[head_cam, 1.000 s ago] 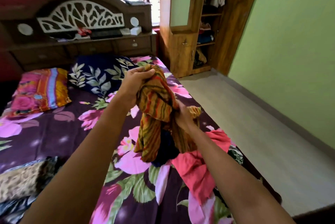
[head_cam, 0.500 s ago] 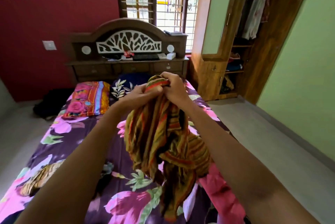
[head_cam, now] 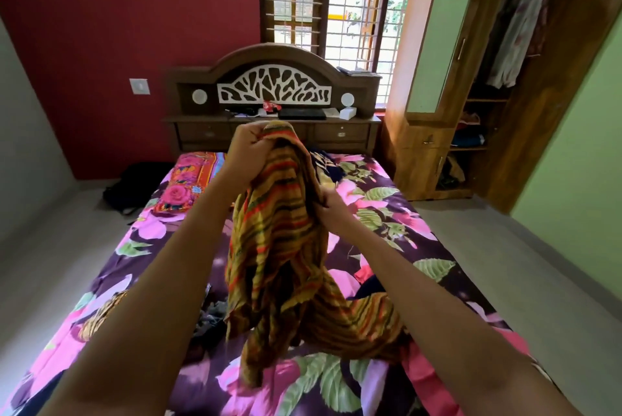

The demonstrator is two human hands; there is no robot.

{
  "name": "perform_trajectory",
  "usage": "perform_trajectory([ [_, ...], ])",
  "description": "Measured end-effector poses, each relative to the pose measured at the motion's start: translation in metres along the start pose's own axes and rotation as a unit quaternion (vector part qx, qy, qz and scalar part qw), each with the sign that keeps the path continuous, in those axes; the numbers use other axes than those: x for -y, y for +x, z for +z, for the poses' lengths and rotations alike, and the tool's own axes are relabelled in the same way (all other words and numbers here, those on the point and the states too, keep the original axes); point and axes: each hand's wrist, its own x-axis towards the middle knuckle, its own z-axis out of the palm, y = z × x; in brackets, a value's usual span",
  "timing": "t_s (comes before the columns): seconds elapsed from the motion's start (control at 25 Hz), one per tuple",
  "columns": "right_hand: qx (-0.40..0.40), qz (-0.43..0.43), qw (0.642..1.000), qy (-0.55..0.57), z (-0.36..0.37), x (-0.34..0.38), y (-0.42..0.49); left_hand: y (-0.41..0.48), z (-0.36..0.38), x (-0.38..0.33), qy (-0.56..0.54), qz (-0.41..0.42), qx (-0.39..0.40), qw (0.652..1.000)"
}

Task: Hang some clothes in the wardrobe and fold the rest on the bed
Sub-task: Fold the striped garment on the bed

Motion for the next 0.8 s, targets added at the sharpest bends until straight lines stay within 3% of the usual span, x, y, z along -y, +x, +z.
perform_trajectory([
  [0.16, 0.133, 0.158, 0.974, -0.092, -0.001, -0.022, -0.012, 0.007, -0.034, -0.003, -0.05, -0.031, -0.114, 0.992],
  [0.24, 0.191, 0.208, 0.959, 0.022, -0.012, -0.008, -0.017, 0.005, -0.045, 0.008, -0.047, -0.044, -0.135, 0.989],
  [0.32, 0.219, 0.189, 0.945, 0.153, -0.019, 0.017, -0.016, -0.001, -0.045, 0.031, 0.005, -0.069, -0.093, 0.993],
  [0.48, 0.108, 0.14, 0.909, 0.377, -0.024, 0.068, 0.0, -0.023, -0.027, 0.077, 0.041, -0.197, 0.066, 0.977],
  [0.6, 0.015, 0.135, 0.836, 0.532, -0.023, 0.083, 0.017, -0.024, -0.017, 0.072, 0.0, -0.165, 0.004, 0.986],
  [0.68, -0.03, 0.121, 0.808, 0.576, -0.02, 0.092, 0.026, -0.022, -0.013, 0.052, -0.082, -0.173, -0.028, 0.981],
  [0.76, -0.06, 0.111, 0.797, 0.59, -0.017, 0.104, 0.031, -0.019, -0.009, 0.041, -0.139, -0.161, 0.007, 0.977],
  [0.8, -0.074, 0.107, 0.791, 0.598, -0.017, 0.11, 0.032, -0.018, -0.004, 0.036, -0.111, -0.14, 0.025, 0.984],
])
